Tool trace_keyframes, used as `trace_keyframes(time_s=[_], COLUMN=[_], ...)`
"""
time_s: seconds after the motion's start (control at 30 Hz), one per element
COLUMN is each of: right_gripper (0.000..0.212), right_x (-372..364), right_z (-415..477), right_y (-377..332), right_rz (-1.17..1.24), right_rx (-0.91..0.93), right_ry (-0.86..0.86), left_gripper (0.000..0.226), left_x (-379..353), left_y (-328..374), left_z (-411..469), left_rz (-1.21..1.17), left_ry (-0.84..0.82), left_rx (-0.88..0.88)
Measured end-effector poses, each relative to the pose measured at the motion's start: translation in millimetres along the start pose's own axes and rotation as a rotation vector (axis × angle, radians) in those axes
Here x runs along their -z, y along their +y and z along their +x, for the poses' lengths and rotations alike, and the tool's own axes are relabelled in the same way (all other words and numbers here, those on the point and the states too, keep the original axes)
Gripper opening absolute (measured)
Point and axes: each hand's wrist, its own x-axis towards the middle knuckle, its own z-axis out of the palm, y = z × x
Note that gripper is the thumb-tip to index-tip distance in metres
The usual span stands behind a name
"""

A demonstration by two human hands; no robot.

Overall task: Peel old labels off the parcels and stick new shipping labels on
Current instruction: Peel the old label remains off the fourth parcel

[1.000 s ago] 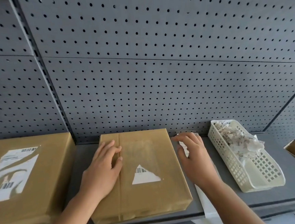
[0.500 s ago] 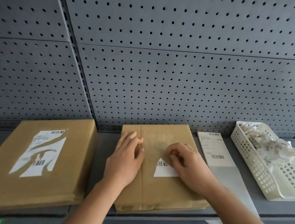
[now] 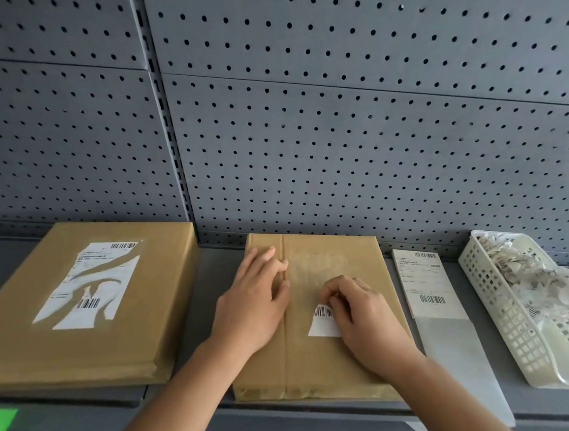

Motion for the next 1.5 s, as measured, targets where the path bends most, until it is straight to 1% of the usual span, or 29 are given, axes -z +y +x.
trace_keyframes(time_s=[0.1, 0.17, 0.3, 0.4, 0.5, 0.6, 0.77, 0.9, 1.03, 1.13, 1.27, 1.5], right_gripper=[0.030, 0.029, 0.023, 0.024, 0.025, 0.024, 0.032, 0.025, 0.028, 0.025, 0.018, 0.021], right_x=[3.3, 3.7, 0.3, 1.7, 3.1, 0.9, 5.6, 2.5, 5.1, 6.5, 2.5, 4.7], right_z=[-1.6, -2.4, -2.6, -4.5, -4.7, -3.5, -4.6, -4.2, -5.4, -4.5, -5.8, -5.3], right_y=[1.7, 3.0, 3.0, 1.1, 2.8, 1.3, 2.4, 1.2, 0.0, 1.8, -2.5, -2.2], right_rz=[0.069, 0.085, 0.033, 0.045, 0.072, 0.033, 0.112, 0.072, 0.106, 0.110, 0.049, 0.073], right_rx=[-0.014, -0.018, -0.008, 0.009, -0.013, 0.000, -0.029, -0.017, -0.011, -0.033, 0.020, 0.000], right_ry=[0.012, 0.035, 0.028, -0.001, 0.026, 0.006, 0.037, 0.014, 0.004, 0.023, -0.006, 0.005], left_gripper=[0.032, 0.032, 0.031, 0.032, 0.032, 0.031, 0.031, 0.030, 0.032, 0.031, 0.031, 0.031], left_x=[-0.1, 0.0, -0.3, -0.6, -0.8, -0.1, -1.5, -2.0, -1.3, -1.5, -1.4, -0.8], left_y=[0.3, -0.1, 0.2, 0.0, -0.2, 0.4, -0.8, -1.2, 0.0, 0.1, 0.2, 1.2], left_z=[-0.2, 0.1, -0.1, 0.3, 0.3, -0.5, 0.6, 0.3, -0.1, 0.3, -0.1, 0.4], left_rz=[-0.006, -0.002, -0.003, 0.003, 0.006, -0.004, -0.003, -0.008, -0.001, 0.000, -0.001, 0.000], left_ry=[0.007, 0.007, 0.008, 0.005, 0.004, 0.004, 0.009, 0.013, 0.010, 0.011, 0.008, 0.003], left_rx=[-0.004, -0.004, -0.004, -0.006, -0.005, -0.002, -0.002, -0.002, 0.000, -0.001, 0.002, 0.007])
